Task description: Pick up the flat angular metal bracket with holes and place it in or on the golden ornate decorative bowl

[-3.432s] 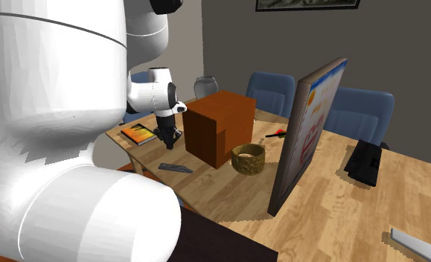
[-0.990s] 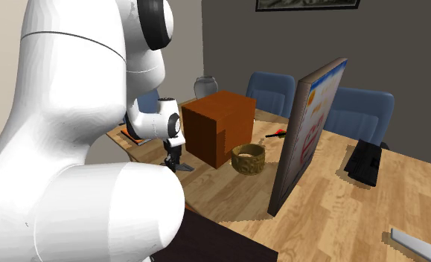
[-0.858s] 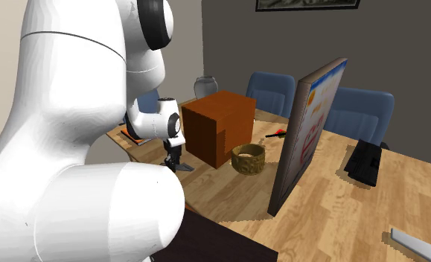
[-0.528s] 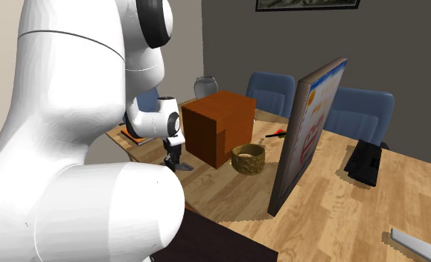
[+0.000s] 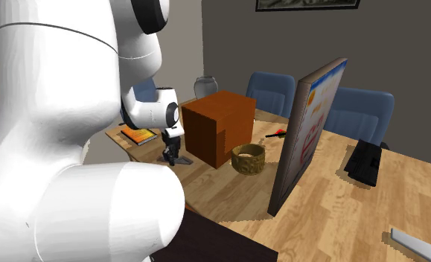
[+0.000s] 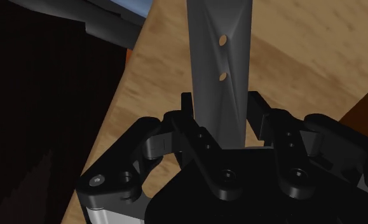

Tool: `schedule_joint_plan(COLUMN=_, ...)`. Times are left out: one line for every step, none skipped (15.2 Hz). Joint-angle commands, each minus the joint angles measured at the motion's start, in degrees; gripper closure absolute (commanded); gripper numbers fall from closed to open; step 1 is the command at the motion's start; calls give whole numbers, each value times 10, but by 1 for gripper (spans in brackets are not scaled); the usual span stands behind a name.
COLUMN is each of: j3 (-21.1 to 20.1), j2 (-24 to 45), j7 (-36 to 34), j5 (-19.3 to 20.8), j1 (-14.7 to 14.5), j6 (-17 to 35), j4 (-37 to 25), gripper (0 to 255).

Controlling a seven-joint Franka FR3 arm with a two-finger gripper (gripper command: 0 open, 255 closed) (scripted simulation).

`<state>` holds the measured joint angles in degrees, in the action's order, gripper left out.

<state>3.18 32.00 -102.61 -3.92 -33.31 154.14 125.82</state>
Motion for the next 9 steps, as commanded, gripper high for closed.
schedule_joint_plan(j3=2, j2=-16, j7=-1, j5=2, j1=-2, j6=-12, j4=4, gripper=255)
schedule_joint_plan(j3=2, j2=-24, j7=-2, j5=2, j1=-2, j6=-18, j4=7, gripper=255)
schedule_joint_plan(j3=3, j2=-32, j7=-3, j5=3, j1=-3, j6=-23, j4=8, gripper=255)
schedule_joint_plan(j3=4, j2=-39, j7=-3, j5=4, j1=-3, j6=-29, j4=10, gripper=255)
schedule_joint_plan(j3=5, j2=-46, j7=-4, j5=5, j1=-4, j6=-35, j4=12, gripper=255)
schedule_joint_plan(j3=5, j2=-54, j7=-4, j5=6, j1=-4, j6=-41, j4=14, gripper=255)
schedule_joint_plan(j3=6, j2=-61, j7=-5, j5=6, j1=-5, j6=-46, j4=15, gripper=255)
schedule_joint_plan(j3=7, j2=-69, j7=-6, j5=7, j1=-5, j6=-52, j4=16, gripper=255)
schedule_joint_plan(j3=7, j2=-76, j7=-6, j5=8, j1=-6, j6=-58, j4=17, gripper=255)
